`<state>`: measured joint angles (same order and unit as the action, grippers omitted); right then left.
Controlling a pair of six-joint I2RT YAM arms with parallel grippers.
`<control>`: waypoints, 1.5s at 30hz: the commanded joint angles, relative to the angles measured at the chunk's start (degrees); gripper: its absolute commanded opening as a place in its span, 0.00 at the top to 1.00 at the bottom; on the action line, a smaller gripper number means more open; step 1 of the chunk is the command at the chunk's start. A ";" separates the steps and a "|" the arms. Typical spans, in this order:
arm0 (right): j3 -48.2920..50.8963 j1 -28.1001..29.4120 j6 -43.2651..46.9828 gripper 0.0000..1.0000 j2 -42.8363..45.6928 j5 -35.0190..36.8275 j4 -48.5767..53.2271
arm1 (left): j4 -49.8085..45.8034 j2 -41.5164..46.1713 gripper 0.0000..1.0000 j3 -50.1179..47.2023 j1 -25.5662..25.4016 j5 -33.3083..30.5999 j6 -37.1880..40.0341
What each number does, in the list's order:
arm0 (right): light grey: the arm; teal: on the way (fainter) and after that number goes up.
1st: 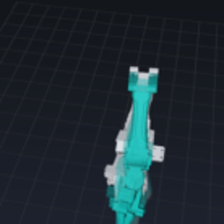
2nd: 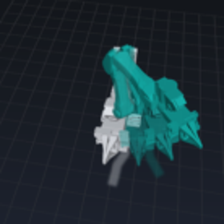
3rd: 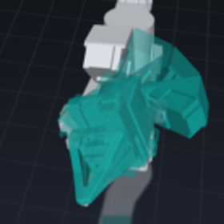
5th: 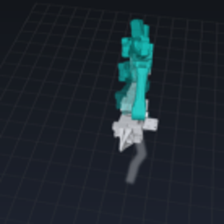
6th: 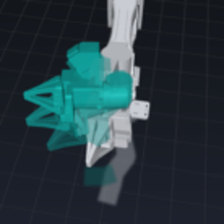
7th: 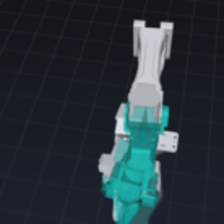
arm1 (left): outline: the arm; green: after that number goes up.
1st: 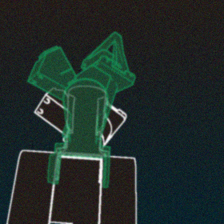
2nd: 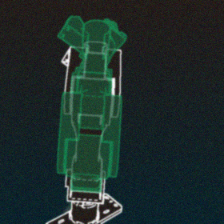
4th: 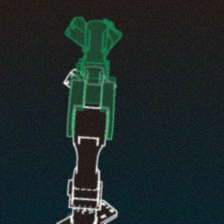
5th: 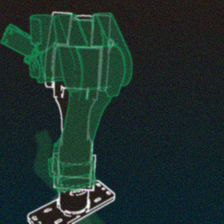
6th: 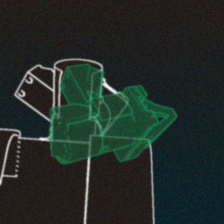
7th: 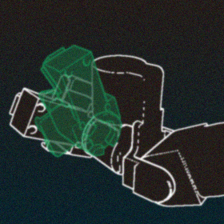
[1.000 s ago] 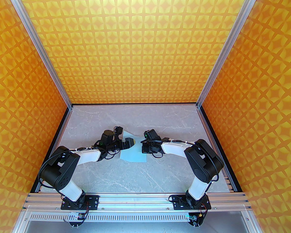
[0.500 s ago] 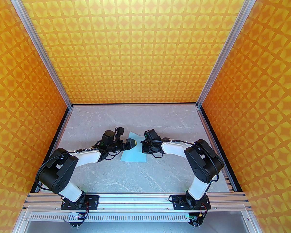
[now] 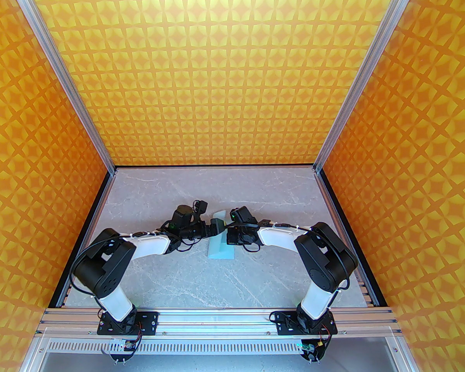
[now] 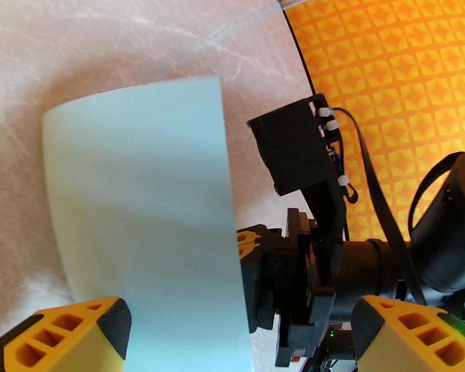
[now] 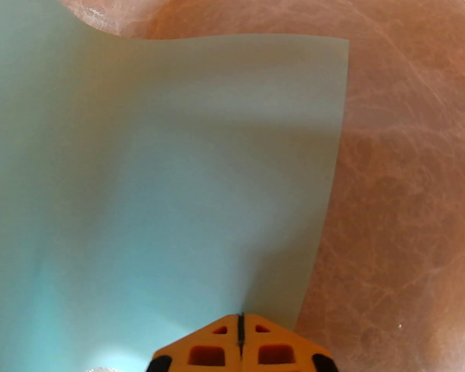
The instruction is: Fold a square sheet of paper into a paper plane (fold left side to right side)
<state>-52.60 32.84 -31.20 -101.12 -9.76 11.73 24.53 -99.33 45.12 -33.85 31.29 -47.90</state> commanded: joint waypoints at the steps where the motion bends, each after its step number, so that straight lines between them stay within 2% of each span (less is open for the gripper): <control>1: 2.06 -1.17 -0.96 1.00 1.96 -0.62 1.46 | 2.01 -1.10 0.01 1.21 -0.45 1.04 -1.32; 7: 5.54 -4.19 -2.94 1.00 4.91 -5.05 -3.47 | 2.80 -1.95 0.01 1.64 -0.54 0.80 -1.60; 15: 11.55 -7.05 -7.69 0.85 11.08 -12.01 -12.72 | 2.54 -2.61 0.01 2.28 -0.56 0.39 -1.76; 20: 17.15 -9.48 -13.47 0.80 13.96 -16.30 -22.69 | 2.69 -3.39 0.01 2.89 -0.64 0.27 -2.19; 28: 22.01 -12.61 -18.95 0.70 15.89 -20.44 -32.40 | 3.42 -4.60 0.01 4.05 -1.23 0.02 -2.90; 30: 23.13 -13.22 -21.16 0.65 15.68 -21.75 -36.29 | 3.50 -4.81 0.01 4.12 -1.26 0.06 -2.99; 45: 20.35 -13.17 -25.20 0.67 6.78 -27.54 -45.68 | 3.24 -5.35 0.01 4.80 -1.47 0.03 -2.88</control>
<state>-30.94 19.75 -54.33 -93.03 -35.09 -29.26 27.31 -103.59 48.34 -34.94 31.24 -50.59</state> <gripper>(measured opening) 0.333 0.988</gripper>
